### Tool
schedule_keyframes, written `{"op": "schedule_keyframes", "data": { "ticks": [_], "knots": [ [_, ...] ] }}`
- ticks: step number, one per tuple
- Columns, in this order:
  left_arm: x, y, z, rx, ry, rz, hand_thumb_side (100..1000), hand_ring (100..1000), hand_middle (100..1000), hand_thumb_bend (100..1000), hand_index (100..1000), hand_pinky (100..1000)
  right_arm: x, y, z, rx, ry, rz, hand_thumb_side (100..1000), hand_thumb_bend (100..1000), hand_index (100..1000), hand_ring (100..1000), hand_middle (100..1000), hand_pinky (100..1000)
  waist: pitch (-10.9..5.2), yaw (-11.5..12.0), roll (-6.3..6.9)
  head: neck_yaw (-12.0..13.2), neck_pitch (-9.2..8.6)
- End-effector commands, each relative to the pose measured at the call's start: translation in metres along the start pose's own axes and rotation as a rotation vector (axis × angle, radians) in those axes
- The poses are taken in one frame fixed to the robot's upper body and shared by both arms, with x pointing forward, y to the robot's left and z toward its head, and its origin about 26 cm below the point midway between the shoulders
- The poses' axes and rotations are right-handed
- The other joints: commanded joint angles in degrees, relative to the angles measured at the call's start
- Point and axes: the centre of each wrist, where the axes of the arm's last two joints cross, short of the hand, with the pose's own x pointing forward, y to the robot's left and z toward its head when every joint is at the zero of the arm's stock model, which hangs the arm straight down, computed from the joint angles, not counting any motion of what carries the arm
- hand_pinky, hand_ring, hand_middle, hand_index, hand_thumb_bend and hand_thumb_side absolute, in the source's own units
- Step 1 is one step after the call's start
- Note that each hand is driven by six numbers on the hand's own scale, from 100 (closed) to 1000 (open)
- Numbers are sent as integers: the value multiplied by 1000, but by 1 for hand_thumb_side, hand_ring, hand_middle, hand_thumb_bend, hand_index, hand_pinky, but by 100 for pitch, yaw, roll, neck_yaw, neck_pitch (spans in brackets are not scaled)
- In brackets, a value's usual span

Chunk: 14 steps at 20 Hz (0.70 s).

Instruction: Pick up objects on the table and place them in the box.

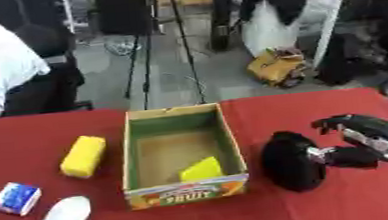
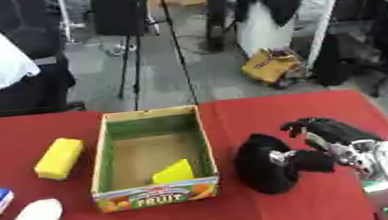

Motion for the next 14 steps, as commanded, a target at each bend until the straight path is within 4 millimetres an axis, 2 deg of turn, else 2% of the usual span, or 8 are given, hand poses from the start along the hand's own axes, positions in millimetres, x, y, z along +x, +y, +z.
{"op": "schedule_keyframes", "data": {
  "ticks": [1, 12, 13, 14],
  "knots": [
    [4, 4, -8, -7, -33, -10, 874, 896, 816, 100, 796, 937, -10, -10, 9, -3, -10, 0, 1000, 417, 941, 925, 812, 951, -65, -16, 26, 14, -24],
    [4, 3, -8, -10, -32, -5, 874, 896, 816, 100, 796, 938, -11, -11, 11, -26, -32, -36, 1000, 416, 935, 924, 808, 939, -61, -31, 53, -32, -60],
    [4, 3, -8, -10, -31, -5, 874, 896, 816, 100, 796, 937, -11, -12, 12, -37, -29, -37, 1000, 428, 961, 955, 862, 950, -61, -32, 53, -33, -60],
    [4, 3, -8, -11, -31, -5, 874, 896, 816, 100, 796, 937, -11, -13, 12, -55, -26, -39, 1000, 428, 961, 955, 862, 950, -60, -33, 53, -34, -60]
  ]
}}
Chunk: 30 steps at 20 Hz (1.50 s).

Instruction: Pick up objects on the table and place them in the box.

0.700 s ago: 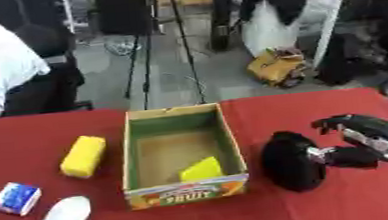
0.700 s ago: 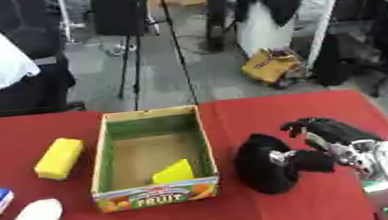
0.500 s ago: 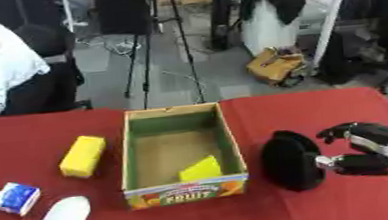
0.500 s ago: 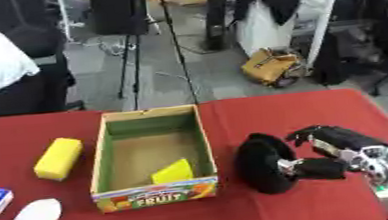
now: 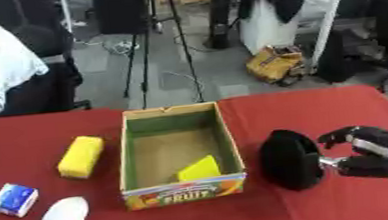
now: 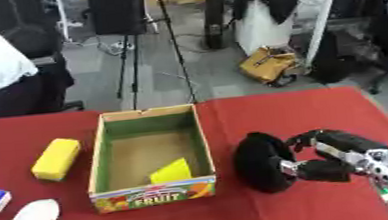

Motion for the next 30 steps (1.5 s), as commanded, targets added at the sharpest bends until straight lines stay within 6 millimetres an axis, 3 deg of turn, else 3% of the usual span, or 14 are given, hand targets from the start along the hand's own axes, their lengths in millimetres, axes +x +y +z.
{"op": "schedule_keyframes", "data": {
  "ticks": [1, 4, 5, 9, 20, 30],
  "knots": [
    [4, 3, -8, -8, -33, -3, 874, 896, 816, 100, 796, 937, 0, -18, 7, -94, 13, 29, 1000, 437, 1000, 980, 884, 971, -80, -9, 9, -24, -60],
    [4, 3, -7, -5, -32, 0, 874, 896, 816, 100, 796, 938, 5, -21, 9, -236, 23, 94, 1000, 446, 1000, 1000, 934, 1000, -75, -4, 5, -40, -67],
    [4, 2, -7, -5, -31, 3, 874, 896, 817, 100, 796, 938, 7, -19, 7, -281, 16, 123, 1000, 500, 1000, 1000, 936, 1000, -74, 6, 3, -55, -75],
    [5, 0, -8, -9, -33, 15, 873, 896, 816, 100, 796, 937, 9, -3, -15, -351, -6, 162, 1000, 556, 1000, 999, 924, 997, -75, 66, 9, -91, -104],
    [6, -2, -9, -15, -32, 25, 872, 895, 816, 100, 796, 937, 3, 1, -66, -227, -84, 147, 1000, 569, 1000, 992, 917, 1000, -102, 160, 15, -131, -103],
    [6, -2, -7, -25, -24, 29, 872, 894, 817, 100, 795, 937, -7, -1, -98, -119, -78, 152, 1000, 676, 1000, 1000, 931, 1000, -119, 197, 44, -194, -114]
  ]
}}
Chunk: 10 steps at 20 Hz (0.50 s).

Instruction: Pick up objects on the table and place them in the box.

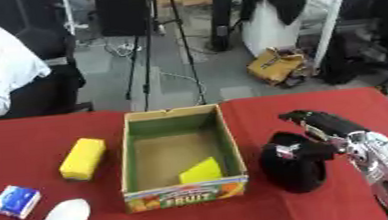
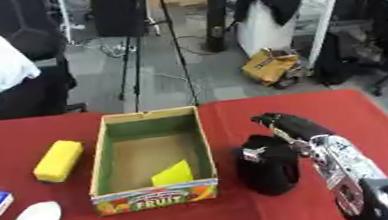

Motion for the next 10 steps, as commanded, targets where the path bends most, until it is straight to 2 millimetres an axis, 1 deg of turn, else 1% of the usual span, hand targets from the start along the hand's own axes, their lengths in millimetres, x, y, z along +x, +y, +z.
{"op": "schedule_keyframes", "data": {
  "ticks": [1, 3, 4, 10],
  "knots": [
    [5, 0, -7, -3, -29, 7, 872, 894, 817, 100, 795, 937, -9, -9, -5, 9, 5, 29, 1000, 676, 1000, 1000, 931, 1000, -121, 1, 12, -29, -67],
    [5, 0, -7, -4, -28, 7, 872, 894, 817, 100, 795, 937, -10, -8, -6, 13, 3, 30, 1000, 676, 1000, 1000, 931, 1000, -121, 0, 12, -31, -68],
    [5, 0, -6, -4, -27, 8, 871, 894, 817, 100, 795, 938, -12, -8, -6, 22, 9, 28, 988, 706, 1000, 1000, 949, 1000, -114, 6, 16, -25, -80],
    [5, 0, -6, -7, -25, 10, 870, 894, 817, 100, 795, 938, -21, -7, -9, 77, 33, 13, 987, 713, 1000, 1000, 951, 1000, -97, 22, 26, -23, -102]
  ]
}}
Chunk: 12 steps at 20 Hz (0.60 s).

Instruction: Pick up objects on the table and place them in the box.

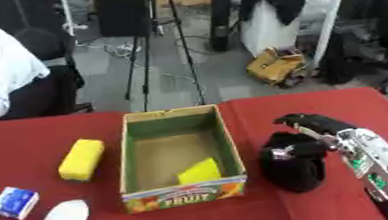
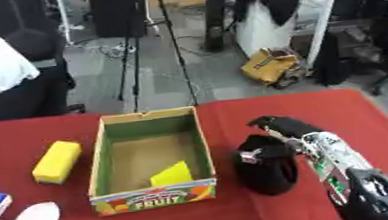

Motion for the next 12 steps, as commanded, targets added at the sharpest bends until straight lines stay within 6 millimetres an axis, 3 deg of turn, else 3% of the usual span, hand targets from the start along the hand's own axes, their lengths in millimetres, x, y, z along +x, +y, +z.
{"op": "schedule_keyframes", "data": {
  "ticks": [1, 12],
  "knots": [
    [5, 0, -6, -2, -28, 10, 870, 894, 817, 100, 795, 938, -10, -16, 2, 2, 28, 16, 987, 713, 1000, 1000, 951, 1000, -95, 9, 22, -2, -61],
    [5, 0, -6, -5, -24, 12, 868, 894, 818, 100, 794, 938, -29, -16, 3, 80, 79, -13, 1000, 711, 1000, 1000, 953, 1000, -67, 2, 69, -10, -79]
  ]
}}
